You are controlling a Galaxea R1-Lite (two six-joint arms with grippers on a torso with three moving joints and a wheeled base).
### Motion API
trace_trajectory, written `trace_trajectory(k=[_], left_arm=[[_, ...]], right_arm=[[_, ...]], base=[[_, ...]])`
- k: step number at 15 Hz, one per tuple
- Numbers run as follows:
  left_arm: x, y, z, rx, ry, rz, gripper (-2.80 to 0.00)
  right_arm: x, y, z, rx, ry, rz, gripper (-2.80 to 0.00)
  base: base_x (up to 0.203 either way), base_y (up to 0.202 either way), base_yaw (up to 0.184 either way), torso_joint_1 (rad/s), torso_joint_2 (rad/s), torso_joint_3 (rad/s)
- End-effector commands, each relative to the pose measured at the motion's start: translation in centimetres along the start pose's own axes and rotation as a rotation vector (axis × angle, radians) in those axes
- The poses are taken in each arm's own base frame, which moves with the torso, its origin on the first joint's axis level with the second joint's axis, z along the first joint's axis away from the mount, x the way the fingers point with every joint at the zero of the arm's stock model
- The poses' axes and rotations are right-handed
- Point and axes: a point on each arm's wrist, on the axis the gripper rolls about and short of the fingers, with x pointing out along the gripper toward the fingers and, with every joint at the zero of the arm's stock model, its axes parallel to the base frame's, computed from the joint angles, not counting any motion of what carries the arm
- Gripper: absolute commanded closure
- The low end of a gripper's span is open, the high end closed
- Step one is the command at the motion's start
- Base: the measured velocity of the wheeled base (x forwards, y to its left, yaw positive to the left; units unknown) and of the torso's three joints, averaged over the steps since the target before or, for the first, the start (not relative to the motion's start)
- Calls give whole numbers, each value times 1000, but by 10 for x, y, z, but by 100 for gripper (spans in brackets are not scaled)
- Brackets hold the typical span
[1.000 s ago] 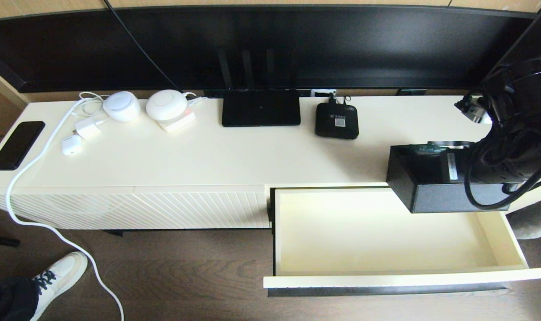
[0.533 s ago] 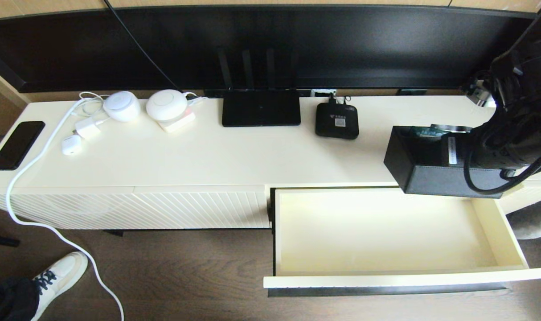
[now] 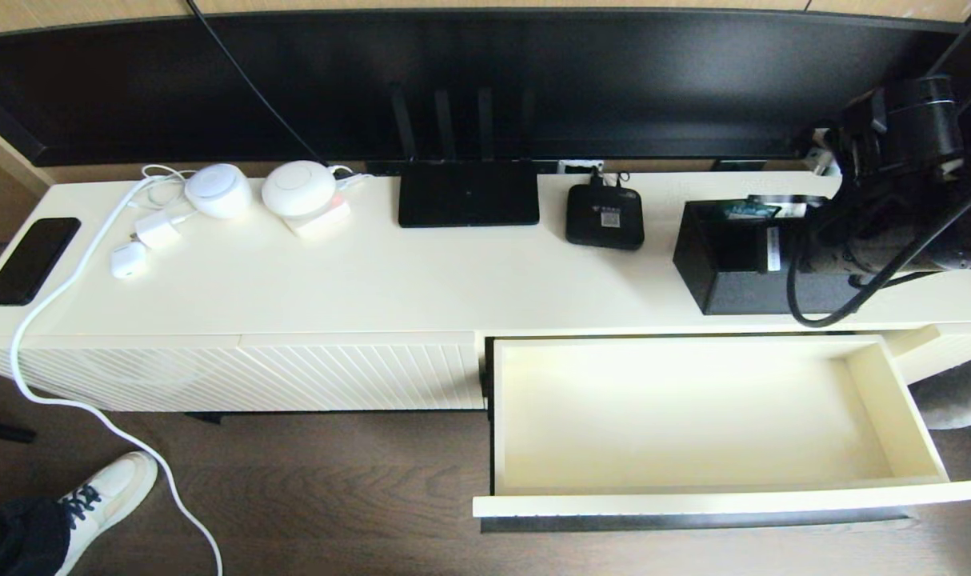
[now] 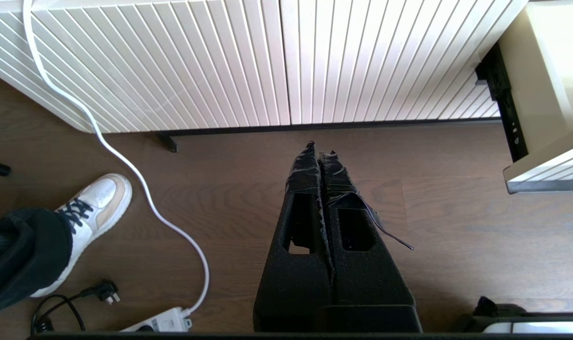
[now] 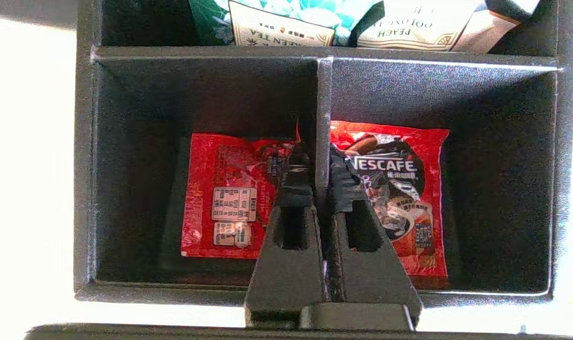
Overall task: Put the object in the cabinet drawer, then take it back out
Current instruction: Take the storage box out of the drawer and put it on the table
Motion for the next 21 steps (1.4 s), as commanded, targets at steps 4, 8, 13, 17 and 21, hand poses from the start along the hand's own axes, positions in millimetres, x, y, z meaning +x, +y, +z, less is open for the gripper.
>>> trace_trajectory(k=[4, 8, 13, 17, 21], left_arm=[[0, 0, 0, 0, 3, 0, 0], [0, 0, 0, 0, 2, 0, 0], [0, 0, 0, 0, 2, 0, 0], [0, 0, 0, 0, 2, 0, 0], [0, 0, 0, 0, 2, 0, 0]], right_arm=[[17, 1, -2, -30, -35, -7, 0], [16, 1, -10, -30, -9, -8, 0], [24, 3, -18, -41, -13, -7, 0], [31, 4, -14, -97, -49, -15, 0], [34, 3, -17, -94, -54, -30, -280]], base=[[0, 0, 0, 0, 0, 0], [0, 0, 0, 0, 0, 0], [0, 0, 0, 0, 0, 0], [0, 0, 0, 0, 0, 0], [0, 0, 0, 0, 0, 0]])
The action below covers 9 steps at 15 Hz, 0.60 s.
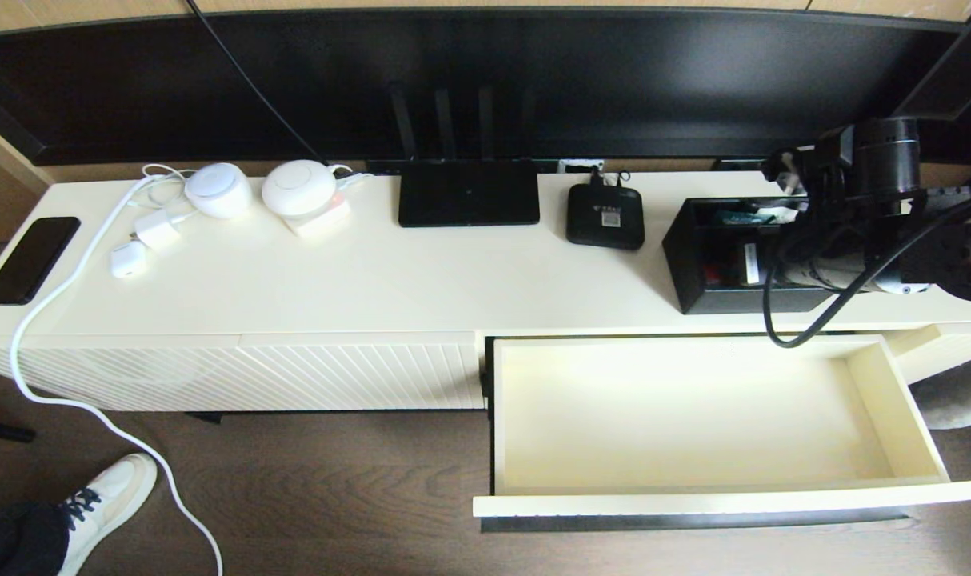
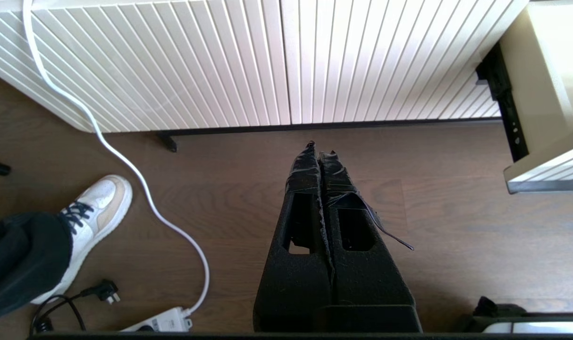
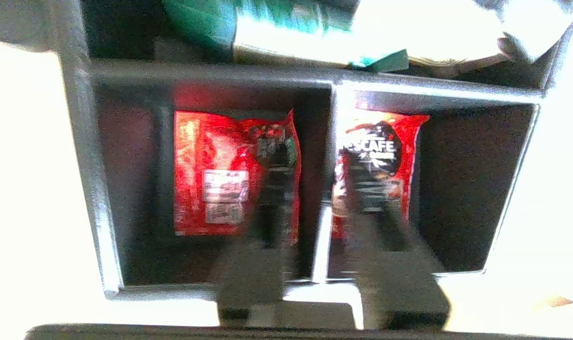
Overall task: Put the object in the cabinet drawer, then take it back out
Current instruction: Take the storage box out of the drawer and put it on the table
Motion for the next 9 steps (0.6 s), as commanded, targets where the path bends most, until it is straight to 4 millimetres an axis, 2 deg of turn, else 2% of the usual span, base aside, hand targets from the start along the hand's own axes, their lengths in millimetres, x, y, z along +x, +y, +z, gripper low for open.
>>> trace_trajectory(k=[1, 3, 4, 6, 8, 9], left_arm=[[0, 0, 0, 0, 1, 0, 0], [0, 0, 0, 0, 2, 0, 0], [0, 0, 0, 0, 1, 0, 0], [0, 0, 0, 0, 2, 0, 0], [0, 0, 0, 0, 2, 0, 0], [0, 0, 0, 0, 2, 0, 0]], right_arm=[[0, 0, 0, 1, 1, -3, -280], [-1, 0, 1, 7, -7, -2, -280], [-9, -2, 5, 10, -25, -2, -280], [-33, -9, 19, 23, -88, 0, -280], [-66, -19, 27, -10, -149, -1, -280], [-80, -24, 22, -54, -152, -1, 0]], base=[[0, 0, 0, 0, 0, 0], [0, 0, 0, 0, 0, 0], [0, 0, 0, 0, 0, 0], [0, 0, 0, 0, 0, 0], [0, 0, 0, 0, 0, 0], [0, 0, 0, 0, 0, 0]])
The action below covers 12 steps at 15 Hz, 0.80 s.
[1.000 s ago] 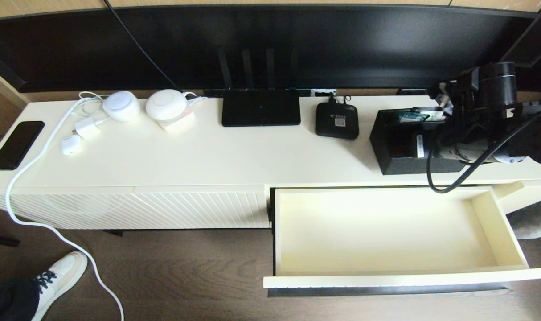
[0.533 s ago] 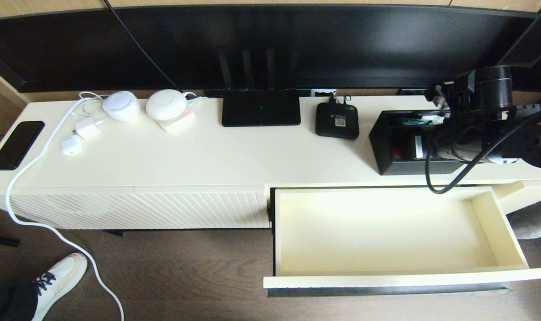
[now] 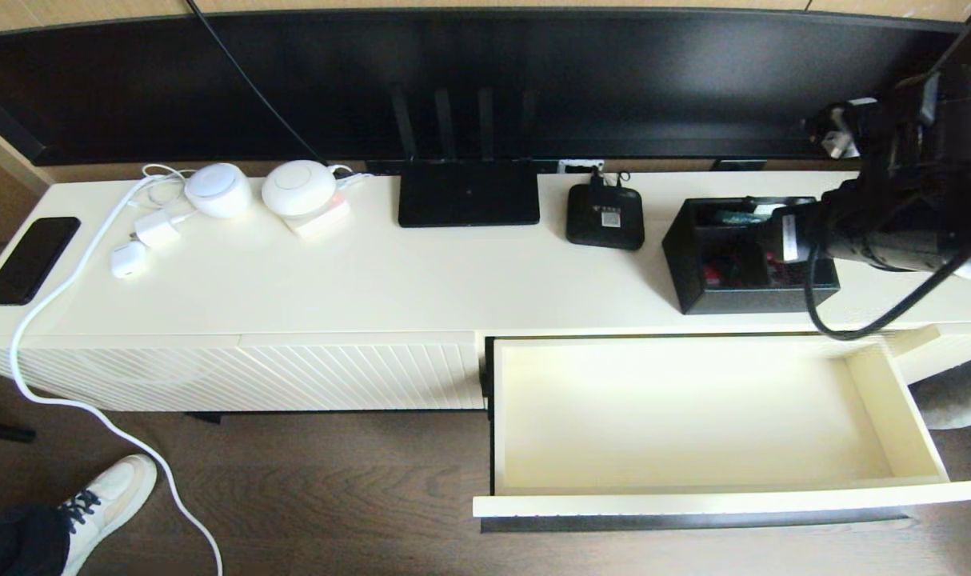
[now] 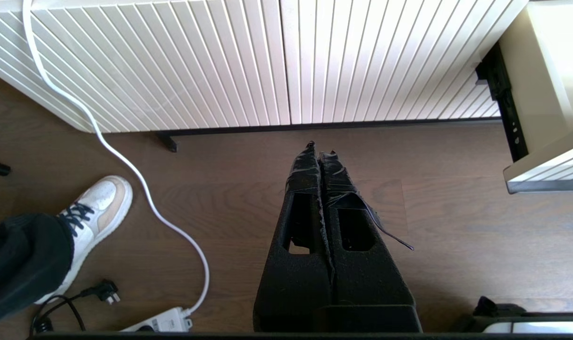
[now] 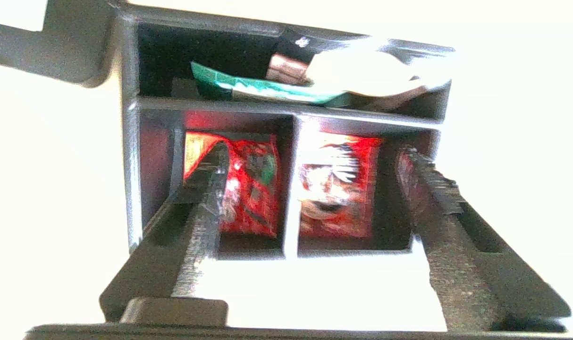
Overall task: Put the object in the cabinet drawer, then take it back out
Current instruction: Take the storage box out of the drawer and put it on the table, then close the drawer
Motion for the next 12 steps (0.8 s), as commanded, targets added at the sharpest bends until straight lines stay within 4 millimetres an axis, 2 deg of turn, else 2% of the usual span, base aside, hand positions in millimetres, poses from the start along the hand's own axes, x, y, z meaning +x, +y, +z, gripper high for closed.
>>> trace_trajectory(k=[1, 4, 7, 10, 12], left_arm=[[0, 0, 0, 0, 2, 0, 0], [0, 0, 0, 0, 2, 0, 0], [0, 0, 0, 0, 1, 0, 0], [0, 0, 0, 0, 1, 0, 0], [0, 0, 0, 0, 1, 0, 0]], right_arm=[[-42, -13, -2, -73, -43, 2, 0], [-64, -14, -44, -307, 25, 53, 0], [-82, -9, -105, -591, 134, 177, 0], [-99, 10, -163, -789, 175, 345, 0], [-109, 26, -192, -881, 164, 461, 0]], base=[[0, 0, 0, 0, 0, 0], [0, 0, 0, 0, 0, 0], [0, 0, 0, 0, 0, 0], [0, 0, 0, 0, 0, 0], [0, 0, 0, 0, 0, 0]])
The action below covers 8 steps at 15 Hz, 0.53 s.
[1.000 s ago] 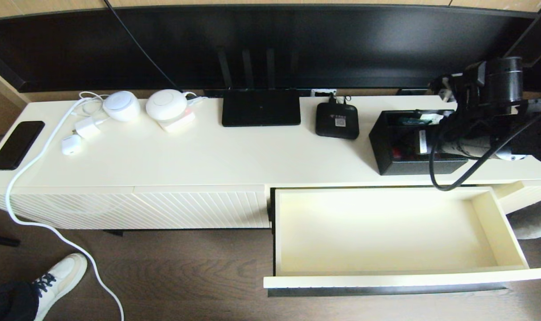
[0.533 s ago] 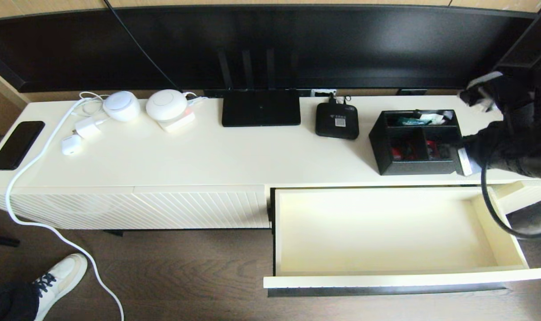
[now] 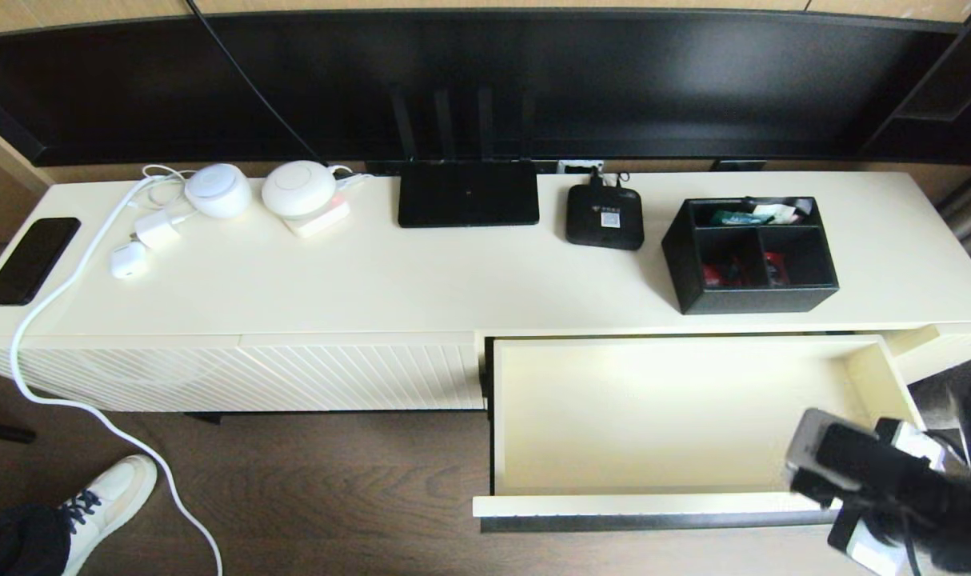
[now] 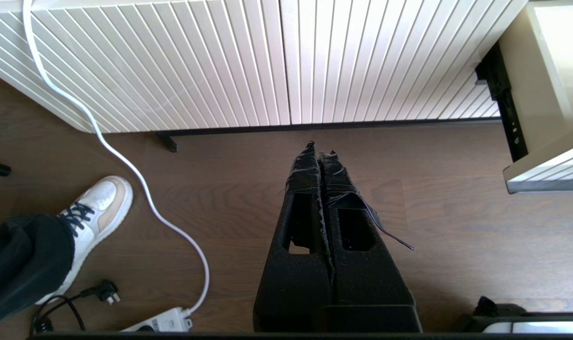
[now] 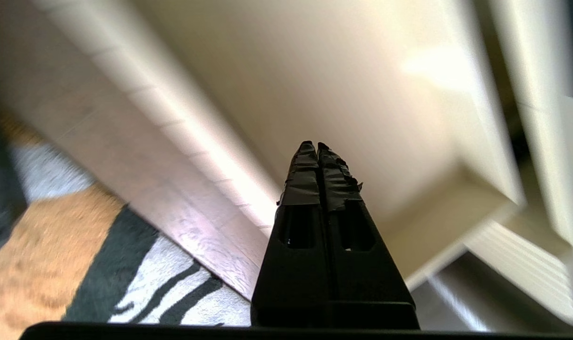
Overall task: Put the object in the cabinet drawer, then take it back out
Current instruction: Close the drawer
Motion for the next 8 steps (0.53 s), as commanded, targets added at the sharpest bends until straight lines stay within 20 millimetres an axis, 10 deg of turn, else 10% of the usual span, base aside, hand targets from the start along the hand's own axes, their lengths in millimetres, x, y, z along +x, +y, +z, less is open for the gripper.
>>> trace_trajectory(k=[1, 8], left_arm=[[0, 0, 0, 0, 2, 0, 0], [0, 0, 0, 0, 1, 0, 0]], right_arm=[[1, 33, -9, -99, -17, 105, 0], [25, 63, -27, -178, 122, 246, 0]], base=[[0, 0, 0, 0, 0, 0], [0, 0, 0, 0, 0, 0]])
